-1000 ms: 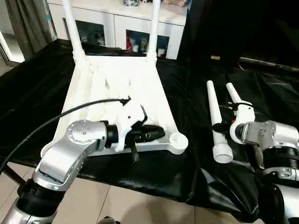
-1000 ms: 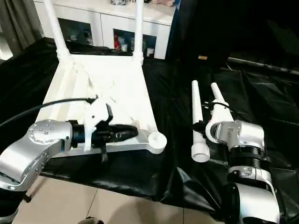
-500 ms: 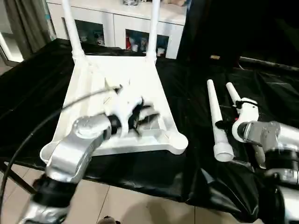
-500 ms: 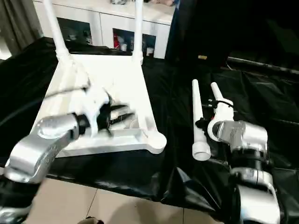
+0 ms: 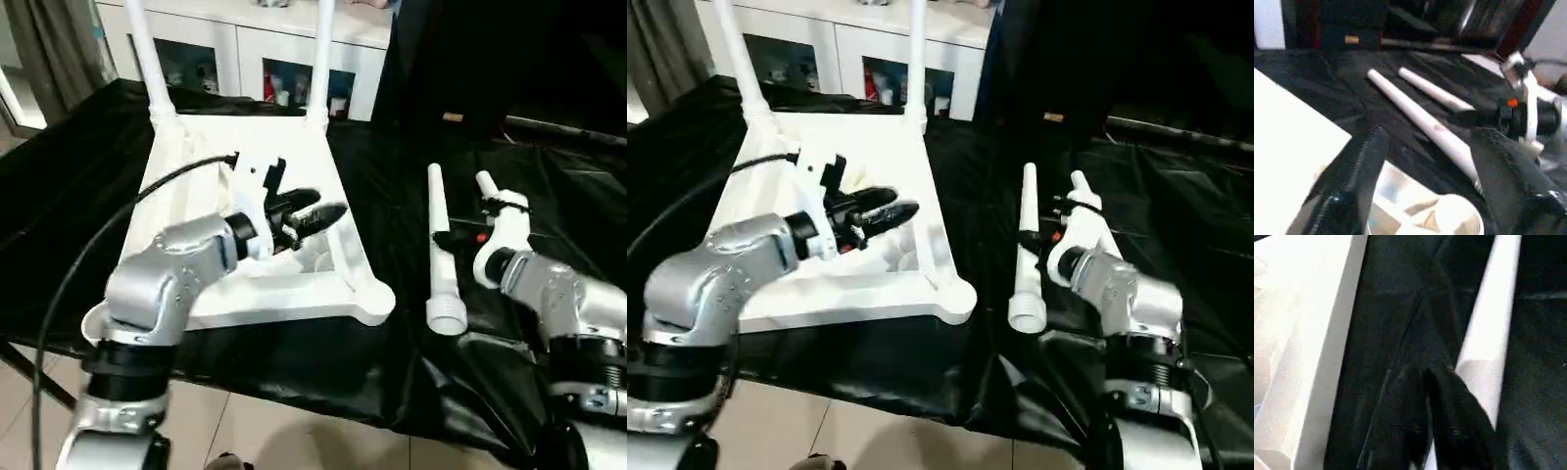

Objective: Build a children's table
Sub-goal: Pick table leg

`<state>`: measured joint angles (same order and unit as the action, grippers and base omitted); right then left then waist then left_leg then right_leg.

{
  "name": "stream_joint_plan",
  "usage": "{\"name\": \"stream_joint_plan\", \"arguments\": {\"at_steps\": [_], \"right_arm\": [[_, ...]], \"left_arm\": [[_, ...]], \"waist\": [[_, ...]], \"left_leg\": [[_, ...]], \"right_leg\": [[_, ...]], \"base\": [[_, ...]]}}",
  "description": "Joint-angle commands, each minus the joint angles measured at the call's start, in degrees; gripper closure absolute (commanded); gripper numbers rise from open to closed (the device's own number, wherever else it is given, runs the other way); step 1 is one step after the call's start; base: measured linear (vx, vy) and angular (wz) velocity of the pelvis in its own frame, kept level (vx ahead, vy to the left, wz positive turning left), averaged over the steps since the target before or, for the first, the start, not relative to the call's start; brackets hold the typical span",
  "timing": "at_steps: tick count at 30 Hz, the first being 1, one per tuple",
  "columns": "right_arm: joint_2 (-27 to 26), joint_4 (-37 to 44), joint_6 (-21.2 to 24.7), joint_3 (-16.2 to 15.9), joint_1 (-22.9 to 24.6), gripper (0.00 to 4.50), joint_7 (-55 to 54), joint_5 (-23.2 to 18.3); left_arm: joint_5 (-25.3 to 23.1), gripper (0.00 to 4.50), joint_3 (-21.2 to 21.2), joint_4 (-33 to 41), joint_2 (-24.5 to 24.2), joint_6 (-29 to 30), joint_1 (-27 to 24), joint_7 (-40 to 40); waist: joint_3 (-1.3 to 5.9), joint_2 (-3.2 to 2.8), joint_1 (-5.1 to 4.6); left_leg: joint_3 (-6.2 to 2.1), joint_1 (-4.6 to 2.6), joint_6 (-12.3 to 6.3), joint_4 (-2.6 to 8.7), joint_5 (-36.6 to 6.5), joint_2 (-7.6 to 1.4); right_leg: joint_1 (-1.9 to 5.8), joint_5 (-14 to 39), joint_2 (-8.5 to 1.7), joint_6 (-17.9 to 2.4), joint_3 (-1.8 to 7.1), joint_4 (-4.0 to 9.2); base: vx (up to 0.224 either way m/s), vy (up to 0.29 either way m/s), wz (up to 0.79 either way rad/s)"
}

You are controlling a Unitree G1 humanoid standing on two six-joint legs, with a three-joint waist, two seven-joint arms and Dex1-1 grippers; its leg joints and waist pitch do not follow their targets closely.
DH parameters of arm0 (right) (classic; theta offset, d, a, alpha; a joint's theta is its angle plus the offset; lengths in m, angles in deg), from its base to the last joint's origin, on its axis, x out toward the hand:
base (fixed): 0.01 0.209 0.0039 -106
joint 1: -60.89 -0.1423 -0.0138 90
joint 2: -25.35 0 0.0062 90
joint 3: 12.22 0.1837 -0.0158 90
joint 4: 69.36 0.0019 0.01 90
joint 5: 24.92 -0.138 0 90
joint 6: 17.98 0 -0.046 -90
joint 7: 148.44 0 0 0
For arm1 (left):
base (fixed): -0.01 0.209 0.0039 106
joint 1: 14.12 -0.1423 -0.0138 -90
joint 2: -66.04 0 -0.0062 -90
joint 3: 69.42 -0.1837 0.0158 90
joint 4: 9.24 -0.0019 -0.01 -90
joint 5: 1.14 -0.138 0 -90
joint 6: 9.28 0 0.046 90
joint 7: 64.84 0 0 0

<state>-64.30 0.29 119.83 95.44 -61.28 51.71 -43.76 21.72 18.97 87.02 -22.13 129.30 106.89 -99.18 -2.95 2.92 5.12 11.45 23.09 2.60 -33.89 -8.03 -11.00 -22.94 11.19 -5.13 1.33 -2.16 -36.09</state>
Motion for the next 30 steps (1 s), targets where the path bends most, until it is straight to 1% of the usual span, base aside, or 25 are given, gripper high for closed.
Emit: {"name": "stream_joint_plan", "arguments": {"at_steps": [1,2,3,4,5,6,7,8,9,10,11,12,13,15,16,17,18,19,22,23,25,26,28,29,30], "right_arm": [[-0.3,1.4,-1.0,1.2,-1.4,3.83,-1.5,-0.2],[-0.6,1.5,-1.1,1.2,-1.9,3.37,-2.2,-0.2],[-0.9,1.6,-1.1,1.1,-2.2,3.37,-2.3,-0.5],[-1.4,1.7,-1.1,1.0,-2.5,3.24,-2.8,-0.7],[-2.0,1.7,-1.0,1.0,-2.9,3.29,-3.3,-1.0],[-2.2,1.7,-0.9,1.0,-3.1,3.29,-3.4,-1.2],[-3.1,1.7,-0.9,1.1,-3.6,3.18,-3.8,-1.6],[-3.6,1.8,-0.5,0.8,-4.0,2.86,-4.1,-1.8],[-3.6,1.8,-0.5,0.8,-4.0,2.86,-4.1,-1.8],[-3.7,1.7,-0.3,0.0,-4.2,2.82,-4.6,-1.1],[-4.0,1.3,0.0,-1.0,-4.8,2.77,-6.3,0.3],[-4.0,1.0,0.1,-1.5,-5.1,2.77,-7.5,1.2],[-3.8,0.7,0.1,-1.9,-5.3,2.48,-8.4,2.1],[-3.4,0.1,0.0,-2.8,-5.6,2.39,-9.8,3.7],[-2.8,-0.3,-0.1,-4.1,-5.6,2.34,-10.4,5.0],[-2.6,-0.3,0.2,-4.1,-5.6,2.22,-11.3,5.3],[-2.6,-0.3,0.2,-4.1,-5.6,2.22,-11.3,5.3],[-2.5,-0.2,0.5,-4.0,-5.5,1.97,-11.9,5.6],[-1.9,-0.5,0.7,-4.2,-5.2,1.86,-12.8,6.5],[-1.9,-0.5,0.7,-4.2,-5.2,1.76,-12.8,6.5],[-1.8,-2.3,2.6,-3.3,-5.4,1.56,-14.1,5.9],[-1.8,-3.6,4.5,-3.2,-5.6,1.56,-14.0,5.7],[-2.1,-5.7,7.9,-2.5,-5.9,1.51,-12.8,4.1],[-2.1,-6.5,9.8,-2.6,-5.9,1.51,-12.1,3.7],[-2.2,-7.2,10.5,-2.4,-5.8,1.51,-11.9,3.5]], "left_arm": [[-0.1,1.01,-1.5,1.6,-0.7,0.8,0.1,-0.6],[-0.9,0.88,-2.9,1.8,-2.0,0.2,-0.1,-1.4],[-1.7,0.88,-4.4,2.1,-3.4,-0.6,-0.3,-2.3],[-2.5,0.85,-6.1,2.7,-5.0,-0.8,-0.7,-3.6],[-3.4,0.64,-7.9,3.3,-6.7,-1.1,-1.1,-4.9],[-3.8,0.64,-8.5,3.5,-7.3,-1.2,-1.2,-5.2],[-5.6,0.51,-10.9,4.0,-9.7,-2.0,-1.8,-6.6],[-7.1,0.42,-12.6,4.1,-11.4,-2.9,-2.2,-7.4],[-7.1,0.42,-12.6,4.1,-11.4,-2.9,-2.2,-7.4],[-7.7,0.34,-13.1,3.9,-12.0,-3.1,-2.4,-7.4],[-7.8,0.09,-13.0,3.6,-12.0,-3.1,-2.4,-6.9],[-7.5,0.09,-12.7,3.6,-11.9,-2.9,-2.3,-6.8],[-7.2,0.02,-12.5,3.6,-11.8,-2.7,-2.2,-6.7],[-6.8,0.00,-12.7,3.8,-12.3,-2.7,-2.1,-6.9],[-6.7,0.00,-13.1,4.1,-12.9,-2.7,-2.2,-7.5],[-6.8,0.00,-13.3,4.3,-13.2,-2.8,-2.3,-7.9],[-6.9,0.00,-13.3,4.3,-13.2,-2.8,-2.3,-7.9],[-6.9,0.00,-13.3,4.4,-13.3,-2.8,-2.4,-8.0],[-7.0,0.00,-13.6,4.5,-13.7,-3.1,-2.5,-8.5],[-7.0,0.00,-13.6,4.5,-13.7,-3.1,-2.5,-8.5],[-7.6,0.00,-14.2,4.4,-13.8,-3.5,-2.6,-8.8],[-7.7,0.00,-14.3,4.4,-13.9,-3.6,-2.6,-8.8],[-8.1,0.00,-14.8,4.3,-14.3,-3.9,-2.5,-8.9],[-8.1,0.00,-14.8,4.3,-14.4,-3.9,-2.5,-8.9],[-8.3,0.00,-14.8,4.3,-14.4,-4.1,-2.5,-8.9]], "waist": [[3.84,-0.40,0.02],[3.85,-0.40,-0.04],[3.86,-0.29,0.06],[3.87,-0.30,0.04],[3.87,-0.37,-0.15],[3.85,-0.52,-0.10],[3.86,-0.65,-0.11],[3.90,-0.71,-0.04],[3.90,-0.69,-0.21],[3.89,-0.67,-0.24],[3.84,-0.70,-0.20],[3.83,-0.85,-0.10],[3.81,-0.84,-0.10],[3.76,-0.87,-0.08],[3.76,-0.95,-0.04],[3.76,-0.88,-0.10],[3.76,-0.88,-0.10],[3.76,-0.87,-0.16],[3.85,-0.89,-0.17],[3.83,-0.89,-0.17],[3.87,-0.87,-0.22],[3.85,-0.79,-0.25],[3.89,-0.89,-0.22],[3.92,-0.75,-0.25],[3.85,-0.80,-0.20]], "left_leg": [[-1.01,-2.24,4.40,4.00,-16.7,-1.55],[-1.02,-2.23,4.56,4.01,-17.0,-1.52],[-1.08,-2.18,4.56,4.06,-16.9,-1.53],[-1.11,-2.18,4.54,4.12,-16.9,-1.54],[-1.14,-2.01,4.56,4.20,-16.5,-1.53],[-1.16,-2.10,4.63,4.21,-16.5,-1.53],[-1.06,-2.31,4.97,4.18,-16.5,-1.59],[-1.13,-2.28,5.02,4.21,-16.5,-1.59],[-1.03,-2.26,5.11,4.26,-16.5,-1.54],[-1.02,-2.27,5.29,4.26,-16.4,-1.56],[-1.01,-2.30,5.70,4.29,-15.9,-1.60],[-0.93,-2.42,6.16,4.26,-15.9,-1.54],[-0.92,-2.42,6.39,4.28,-16.0,-1.52],[-0.97,-2.40,6.97,4.34,-17.2,-1.45],[-1.02,-2.41,7.17,4.33,-17.4,-1.41],[-0.99,-2.39,7.14,4.33,-17.4,-1.38],[-0.99,-2.39,7.14,4.33,-17.4,-1.38],[-0.99,-2.34,7.11,4.31,-17.5,-1.34],[-0.98,-2.32,6.94,4.24,-16.8,-1.35],[-0.95,-2.30,6.89,4.23,-16.7,-1.33],[-0.92,-2.31,6.70,4.17,-16.4,-1.30],[-0.91,-2.30,6.64,4.16,-16.3,-1.30],[-0.92,-2.34,6.64,4.15,-16.4,-1.28],[-0.95,-2.31,6.54,4.15,-16.6,-1.27],[-0.95,-2.22,6.57,4.22,-16.5,-1.33]], "right_leg": [[1.50,13.6,-2.12,-7.8,1.46,4.92],[1.48,13.8,-2.08,-7.7,1.46,4.89],[1.53,13.9,-2.14,-7.5,1.43,4.85],[1.48,14.1,-2.13,-7.3,1.43,4.88],[1.54,13.8,-2.11,-7.1,1.44,4.72],[1.44,13.7,-2.09,-7.0,1.44,4.72],[1.30,12.9,-2.05,-7.1,1.52,4.70],[1.32,12.8,-2.09,-7.1,1.50,4.67],[1.26,12.5,-1.97,-7.0,1.53,4.53],[1.31,12.2,-1.98,-7.2,1.54,4.45],[1.30,11.6,-1.96,-7.4,1.53,4.38],[1.18,11.5,-1.99,-7.7,1.55,4.32],[1.17,11.7,-1.96,-7.8,1.54,4.34],[1.17,12.9,-2.00,-7.3,1.57,4.42],[1.17,13.2,-2.00,-7.0,1.55,4.45],[1.20,13.1,-2.01,-6.7,1.60,4.48],[1.20,13.1,-2.01,-6.7,1.60,4.48],[1.20,13.2,-1.97,-6.5,1.62,4.49],[1.29,11.8,-1.91,-6.5,1.62,4.35],[1.30,11.5,-1.90,-6.6,1.62,4.36],[1.35,11.0,-1.89,-6.9,1.63,4.33],[1.37,10.9,-1.85,-6.9,1.62,4.34],[1.38,10.7,-1.82,-7.2,1.60,4.30],[1.47,10.7,-1.80,-7.2,1.58,4.29],[1.48,10.7,-1.90,-7.1,1.63,4.31]], "base": [[0.000,0.000,0.00],[0.000,0.000,0.00],[0.000,0.000,0.00],[0.000,0.000,0.00],[0.000,0.000,0.00],[0.000,0.000,0.00],[0.000,0.000,0.00],[0.000,0.000,0.00],[0.000,0.000,0.00],[0.000,0.000,0.00],[0.000,0.000,0.00],[0.000,0.000,0.00],[0.000,0.000,0.00],[0.000,0.000,0.00],[0.000,0.000,0.00],[0.000,0.000,0.00],[0.000,0.000,0.00],[0.000,0.000,0.00],[0.000,0.000,0.00],[0.000,0.000,0.00],[0.000,0.000,0.00],[0.000,0.000,0.00],[0.000,0.000,0.00],[0.000,0.000,0.00],[0.000,0.000,0.00]]}}
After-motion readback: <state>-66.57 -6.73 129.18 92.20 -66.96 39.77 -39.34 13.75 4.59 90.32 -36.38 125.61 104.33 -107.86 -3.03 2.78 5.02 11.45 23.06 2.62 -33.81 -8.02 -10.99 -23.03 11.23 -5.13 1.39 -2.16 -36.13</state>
